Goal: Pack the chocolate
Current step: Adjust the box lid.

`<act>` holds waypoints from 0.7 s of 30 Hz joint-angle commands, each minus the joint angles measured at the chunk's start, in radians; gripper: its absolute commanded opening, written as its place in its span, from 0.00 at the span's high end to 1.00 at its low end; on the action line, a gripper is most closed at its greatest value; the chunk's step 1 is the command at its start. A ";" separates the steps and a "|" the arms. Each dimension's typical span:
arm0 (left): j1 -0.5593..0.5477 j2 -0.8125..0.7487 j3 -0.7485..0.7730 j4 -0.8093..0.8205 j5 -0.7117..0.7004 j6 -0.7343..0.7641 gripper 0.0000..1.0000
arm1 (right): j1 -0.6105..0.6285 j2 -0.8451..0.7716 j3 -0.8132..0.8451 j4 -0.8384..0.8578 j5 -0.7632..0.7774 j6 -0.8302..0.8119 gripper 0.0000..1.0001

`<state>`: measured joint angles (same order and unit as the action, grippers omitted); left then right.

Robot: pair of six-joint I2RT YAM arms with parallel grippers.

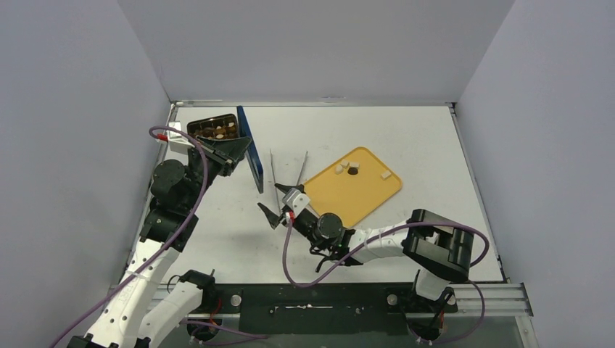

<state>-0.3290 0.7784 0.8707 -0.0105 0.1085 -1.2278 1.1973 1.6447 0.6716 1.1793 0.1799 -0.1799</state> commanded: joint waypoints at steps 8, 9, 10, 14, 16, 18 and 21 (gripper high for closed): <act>-0.002 -0.008 0.062 0.082 -0.004 -0.015 1.00 | 0.015 0.142 0.161 0.179 0.096 0.003 0.41; -0.002 -0.008 0.062 0.082 -0.004 -0.015 1.00 | 0.015 0.152 0.167 0.182 0.107 0.004 0.42; -0.002 -0.008 0.061 0.084 -0.004 -0.015 1.00 | 0.015 0.161 0.173 0.188 0.126 0.008 0.44; -0.004 -0.012 0.050 0.090 -0.007 -0.018 1.00 | 0.015 0.195 0.183 0.220 0.154 0.026 0.49; -0.004 -0.015 0.044 0.092 -0.008 -0.021 1.00 | 0.015 0.205 0.196 0.222 0.155 0.025 0.52; -0.004 -0.016 0.045 0.089 -0.009 -0.021 1.00 | 0.015 0.213 0.211 0.211 0.153 0.021 0.55; -0.004 -0.021 0.053 0.064 -0.016 -0.016 1.00 | 0.013 0.225 0.220 0.220 0.160 0.017 0.60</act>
<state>-0.3321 0.7788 0.8707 -0.0029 0.1078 -1.2457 1.2060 1.8614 0.8463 1.3163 0.3248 -0.1715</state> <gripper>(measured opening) 0.009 0.431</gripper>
